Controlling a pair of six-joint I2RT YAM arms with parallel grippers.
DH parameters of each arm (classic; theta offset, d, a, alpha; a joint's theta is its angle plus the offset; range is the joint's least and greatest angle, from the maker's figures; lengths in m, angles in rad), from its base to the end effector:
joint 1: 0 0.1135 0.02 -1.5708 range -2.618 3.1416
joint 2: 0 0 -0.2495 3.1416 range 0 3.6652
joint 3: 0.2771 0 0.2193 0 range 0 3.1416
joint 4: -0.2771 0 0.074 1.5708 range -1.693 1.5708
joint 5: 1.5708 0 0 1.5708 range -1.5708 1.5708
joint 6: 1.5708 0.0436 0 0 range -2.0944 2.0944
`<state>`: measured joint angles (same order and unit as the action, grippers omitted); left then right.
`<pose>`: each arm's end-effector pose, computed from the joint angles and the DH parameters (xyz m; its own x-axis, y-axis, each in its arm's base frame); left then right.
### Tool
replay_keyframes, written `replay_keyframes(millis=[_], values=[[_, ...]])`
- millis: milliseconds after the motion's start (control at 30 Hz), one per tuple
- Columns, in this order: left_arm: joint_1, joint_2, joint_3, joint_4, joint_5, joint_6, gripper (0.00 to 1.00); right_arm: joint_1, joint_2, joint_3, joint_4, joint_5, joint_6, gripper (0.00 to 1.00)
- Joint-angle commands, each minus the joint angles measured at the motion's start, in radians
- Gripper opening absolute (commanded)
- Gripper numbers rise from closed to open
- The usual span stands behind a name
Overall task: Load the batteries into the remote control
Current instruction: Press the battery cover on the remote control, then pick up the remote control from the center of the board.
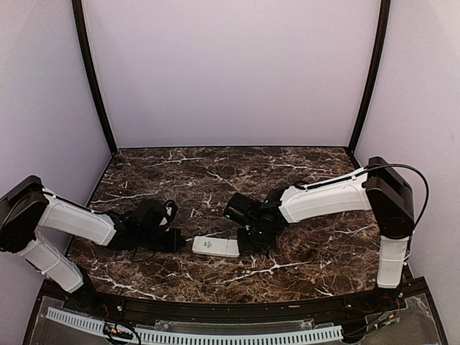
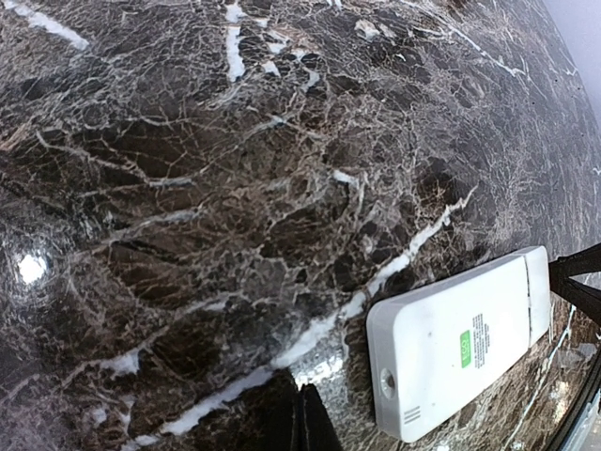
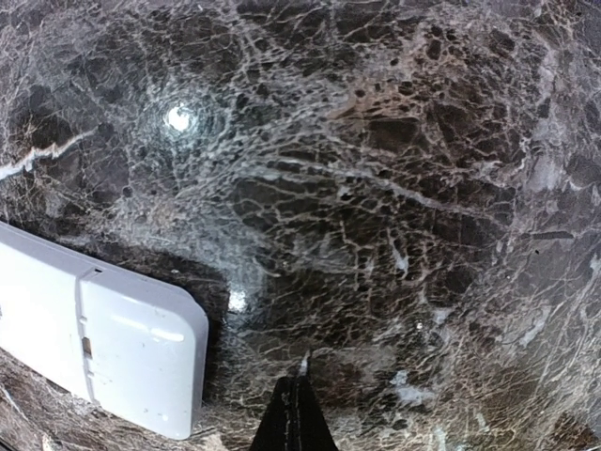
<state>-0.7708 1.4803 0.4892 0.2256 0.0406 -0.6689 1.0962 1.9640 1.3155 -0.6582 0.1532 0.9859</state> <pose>0.1766 -0.1740 0.1369 -0.8346 -0.0531 -0.5482 0.2544 0.8457 -0.4692 0.1661 0.3087 0.1513 -0.9613 -0.0680 -0.2670 -0.1075 0.9848 0.1363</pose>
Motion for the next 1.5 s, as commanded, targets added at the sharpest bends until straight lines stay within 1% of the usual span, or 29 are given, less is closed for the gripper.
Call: replay_keyframes(millis=[0,100,167,300,400,500,633,767,933,1000,1067,1100,1133,1167,1200,1233,1267,1300,1367,1433,1467], values=[[-0.005,0.022,0.000,-0.063,0.003,0.016,0.00,0.010,0.050,-0.005,-0.056,0.011,0.011,0.00],[-0.024,0.051,0.013,-0.054,0.002,0.021,0.00,0.029,0.089,0.042,-0.029,-0.007,0.003,0.00],[-0.050,0.090,0.039,-0.051,0.016,0.024,0.00,0.052,0.142,0.111,-0.030,-0.017,-0.001,0.00],[-0.126,0.160,0.087,-0.038,0.062,0.006,0.00,0.088,0.235,0.230,-0.037,-0.045,-0.011,0.00],[-0.192,0.187,0.098,-0.032,0.075,-0.015,0.00,0.092,0.242,0.244,-0.025,-0.044,-0.003,0.00],[-0.203,0.179,0.090,-0.025,0.080,-0.032,0.00,0.089,0.214,0.225,-0.019,-0.017,0.002,0.00],[-0.203,0.136,0.071,-0.041,0.049,-0.043,0.00,0.070,0.180,0.199,-0.029,-0.006,-0.007,0.00],[-0.200,0.040,0.065,-0.115,-0.090,-0.020,0.00,0.034,0.095,0.097,-0.036,0.027,-0.003,0.00],[-0.195,-0.079,0.067,-0.209,-0.194,0.025,0.00,-0.010,-0.041,0.005,-0.081,0.078,-0.022,0.00],[-0.179,-0.127,0.064,-0.243,-0.216,0.033,0.04,-0.016,-0.083,-0.004,-0.107,0.105,-0.047,0.04],[-0.154,-0.179,0.063,-0.274,-0.223,0.042,0.08,-0.019,-0.115,0.007,-0.144,0.143,-0.094,0.11],[-0.135,-0.220,0.061,-0.282,-0.223,0.049,0.13,-0.018,-0.129,0.019,-0.147,0.158,-0.140,0.19],[-0.127,-0.243,0.060,-0.299,-0.223,0.059,0.17,-0.015,-0.140,0.031,-0.136,0.163,-0.209,0.28],[-0.113,-0.293,0.056,-0.306,-0.227,0.062,0.30,-0.013,-0.148,0.046,-0.105,0.154,-0.295,0.44],[-0.102,-0.319,0.054,-0.313,-0.230,0.062,0.39,-0.004,-0.153,0.062,-0.070,0.132,-0.394,0.58],[-0.099,-0.377,0.044,-0.314,-0.240,0.057,0.59,0.008,-0.151,0.086,-0.032,0.114,-0.495,0.91],[-0.094,-0.404,0.039,-0.314,-0.245,0.040,0.68,0.024,-0.147,0.104,0.010,0.087,-0.596,0.98],[-0.094,-0.461,0.026,-0.314,-0.264,0.031,0.82,0.040,-0.143,0.112,0.067,0.045,-0.717,0.98],[-0.092,-0.539,0.009,-0.314,-0.301,0.007,0.93,0.057,-0.123,0.121,0.165,-0.053,-0.903,0.99],[-0.092,-0.607,-0.004,-0.319,-0.336,-0.005,0.98,0.059,-0.074,0.158,0.203,-0.142,-1.023,0.98],[-0.093,-0.642,-0.007,-0.322,-0.355,-0.010,0.98,0.059,-0.037,0.208,0.194,-0.183,-1.066,0.98]])
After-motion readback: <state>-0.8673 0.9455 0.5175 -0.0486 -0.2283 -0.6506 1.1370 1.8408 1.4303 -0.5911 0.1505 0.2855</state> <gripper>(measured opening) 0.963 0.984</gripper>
